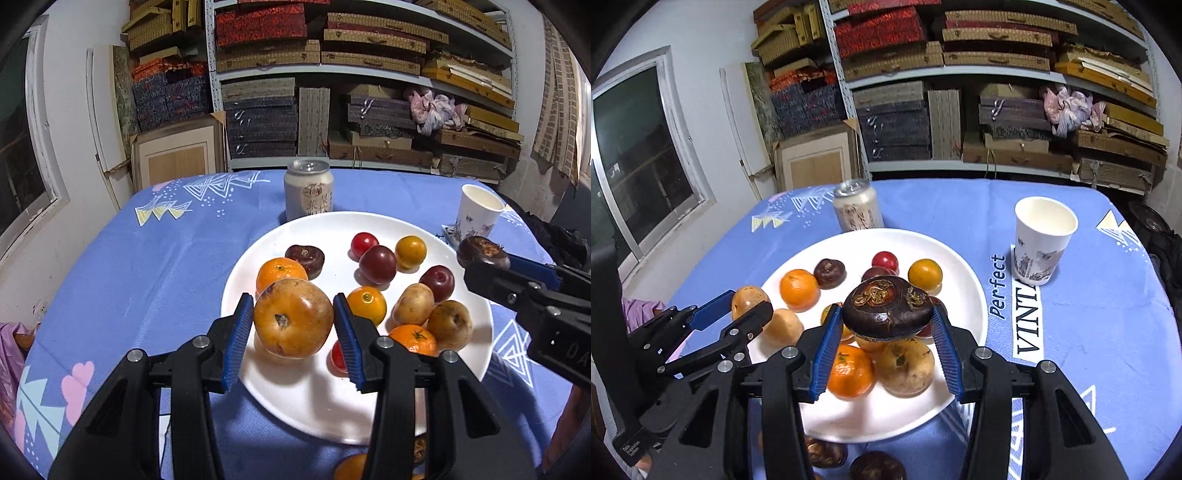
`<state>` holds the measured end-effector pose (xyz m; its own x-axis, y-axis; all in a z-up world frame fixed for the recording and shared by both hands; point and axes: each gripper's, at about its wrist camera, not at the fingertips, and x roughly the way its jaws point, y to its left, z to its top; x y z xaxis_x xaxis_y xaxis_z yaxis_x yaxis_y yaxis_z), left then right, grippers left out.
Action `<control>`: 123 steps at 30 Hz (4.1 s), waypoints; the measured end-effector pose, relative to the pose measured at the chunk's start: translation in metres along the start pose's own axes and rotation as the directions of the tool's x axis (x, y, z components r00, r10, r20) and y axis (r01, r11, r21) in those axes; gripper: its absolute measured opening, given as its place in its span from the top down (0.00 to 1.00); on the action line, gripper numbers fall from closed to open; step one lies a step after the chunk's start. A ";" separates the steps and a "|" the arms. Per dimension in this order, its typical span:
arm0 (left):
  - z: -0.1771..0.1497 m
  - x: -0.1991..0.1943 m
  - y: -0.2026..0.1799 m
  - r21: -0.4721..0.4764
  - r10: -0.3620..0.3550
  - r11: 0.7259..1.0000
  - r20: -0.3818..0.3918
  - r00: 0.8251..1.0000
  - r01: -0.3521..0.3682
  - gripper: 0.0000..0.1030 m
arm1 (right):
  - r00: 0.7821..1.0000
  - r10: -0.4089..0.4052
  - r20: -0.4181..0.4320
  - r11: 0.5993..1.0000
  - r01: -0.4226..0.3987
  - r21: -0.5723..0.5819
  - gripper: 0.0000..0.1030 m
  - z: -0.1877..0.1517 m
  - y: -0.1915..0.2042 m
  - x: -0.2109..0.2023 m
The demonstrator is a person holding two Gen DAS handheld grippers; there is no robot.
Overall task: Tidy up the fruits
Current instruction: 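Carry both fruits onto the white plate and open both tools, then withdraw both tools to the pile toward two red tomatoes, then grasp a red tomato with the left tool while the right tool grasps another red tomato, then carry both red tomatoes onto the white plate and open both tools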
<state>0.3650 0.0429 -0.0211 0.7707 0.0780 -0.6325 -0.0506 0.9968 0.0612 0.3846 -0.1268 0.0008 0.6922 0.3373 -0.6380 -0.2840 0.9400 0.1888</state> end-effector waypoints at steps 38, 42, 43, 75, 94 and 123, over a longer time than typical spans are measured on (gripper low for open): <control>-0.065 -0.062 0.029 -0.040 -0.044 0.998 -0.047 0.998 0.042 0.16 | 0.993 0.086 0.086 0.996 -0.085 -0.015 0.37 -0.060 0.015 -0.103; -0.084 -0.071 0.016 0.018 -0.034 0.999 -0.046 0.998 0.035 0.16 | 0.994 0.097 0.051 0.995 -0.095 -0.037 0.37 -0.104 0.021 -0.115; -0.089 -0.073 0.013 0.032 -0.029 0.999 -0.044 0.999 0.031 0.16 | 0.995 0.096 0.034 0.995 -0.094 -0.045 0.37 -0.113 0.022 -0.115; -0.116 -0.097 -0.025 0.176 -0.144 0.972 -0.078 0.987 0.156 0.16 | 0.995 -0.001 -0.100 0.992 -0.012 -0.128 0.75 -0.151 0.025 -0.099; -0.126 -0.082 -0.067 0.219 -0.304 0.917 -0.158 0.940 0.333 0.73 | 0.998 0.044 -0.039 0.999 -0.043 0.030 0.75 -0.137 -0.014 -0.116; -0.121 -0.106 -0.058 0.243 -0.205 0.948 -0.031 0.978 0.206 0.71 | 0.998 0.055 -0.034 0.997 -0.053 0.051 0.75 -0.136 -0.019 -0.114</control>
<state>0.2096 -0.0213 -0.0509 0.7446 -0.1271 -0.6553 0.2648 0.9574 0.1152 0.2207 -0.1897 -0.0320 0.6527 0.3865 -0.6517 -0.2861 0.9222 0.2604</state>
